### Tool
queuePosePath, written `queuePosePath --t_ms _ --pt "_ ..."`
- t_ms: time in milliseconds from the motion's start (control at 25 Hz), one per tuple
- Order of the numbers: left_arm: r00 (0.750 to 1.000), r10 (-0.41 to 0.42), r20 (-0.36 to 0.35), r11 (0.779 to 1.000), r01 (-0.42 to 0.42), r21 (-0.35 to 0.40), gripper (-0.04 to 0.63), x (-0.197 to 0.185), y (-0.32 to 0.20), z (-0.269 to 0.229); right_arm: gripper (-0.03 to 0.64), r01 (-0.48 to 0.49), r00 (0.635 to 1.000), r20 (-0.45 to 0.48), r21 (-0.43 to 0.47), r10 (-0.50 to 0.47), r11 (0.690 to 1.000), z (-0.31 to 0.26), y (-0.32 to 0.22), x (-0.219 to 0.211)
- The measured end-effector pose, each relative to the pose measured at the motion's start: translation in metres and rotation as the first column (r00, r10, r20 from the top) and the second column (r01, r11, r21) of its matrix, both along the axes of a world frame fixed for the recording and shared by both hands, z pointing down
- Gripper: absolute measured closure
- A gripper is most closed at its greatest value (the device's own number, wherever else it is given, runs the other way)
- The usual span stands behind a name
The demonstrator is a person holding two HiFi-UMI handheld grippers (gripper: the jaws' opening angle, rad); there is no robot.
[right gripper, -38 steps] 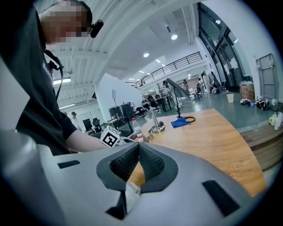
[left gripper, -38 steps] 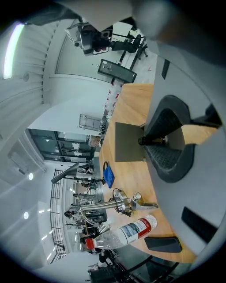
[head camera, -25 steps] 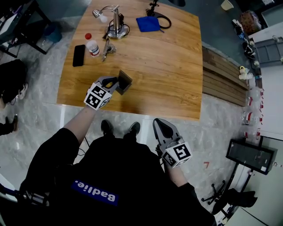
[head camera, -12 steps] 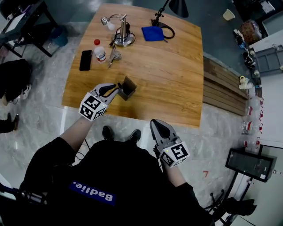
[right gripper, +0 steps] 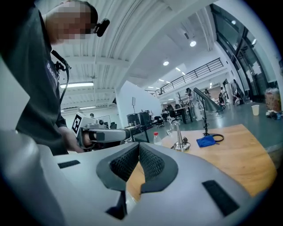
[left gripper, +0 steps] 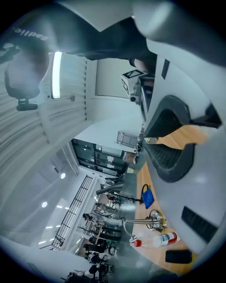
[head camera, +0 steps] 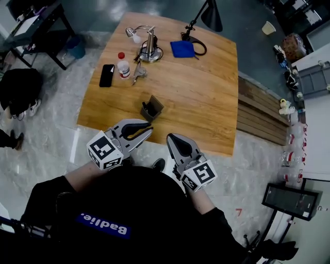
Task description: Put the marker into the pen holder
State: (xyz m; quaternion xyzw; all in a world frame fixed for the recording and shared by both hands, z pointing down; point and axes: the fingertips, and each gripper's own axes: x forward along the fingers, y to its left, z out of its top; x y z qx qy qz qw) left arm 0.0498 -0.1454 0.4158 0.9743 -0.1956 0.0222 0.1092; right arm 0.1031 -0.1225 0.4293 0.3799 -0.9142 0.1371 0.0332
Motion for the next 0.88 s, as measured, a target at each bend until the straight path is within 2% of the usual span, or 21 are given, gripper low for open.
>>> queuePosePath --t_ms 120,240,880 --pt "1.0 0.007 -0.03 0.999 -0.006 0.032 0.571 0.001 0.012 -0.019 0.611 0.033 0.999 0.011 0.044 -0.034 0.998 -0.015 -0.003 -0.014" --pt "0.999 0.006 -0.042 0.999 -0.004 0.032 0.586 -0.001 0.02 -0.022 0.611 0.059 0.998 0.01 0.068 -0.06 0.996 -0.022 -0.002 -0.024" --pt "0.999 -0.023 -0.041 1.0 0.024 0.02 0.586 -0.016 0.041 -0.015 0.611 0.113 0.994 0.0 0.06 -0.113 0.992 -0.016 0.015 -0.047"
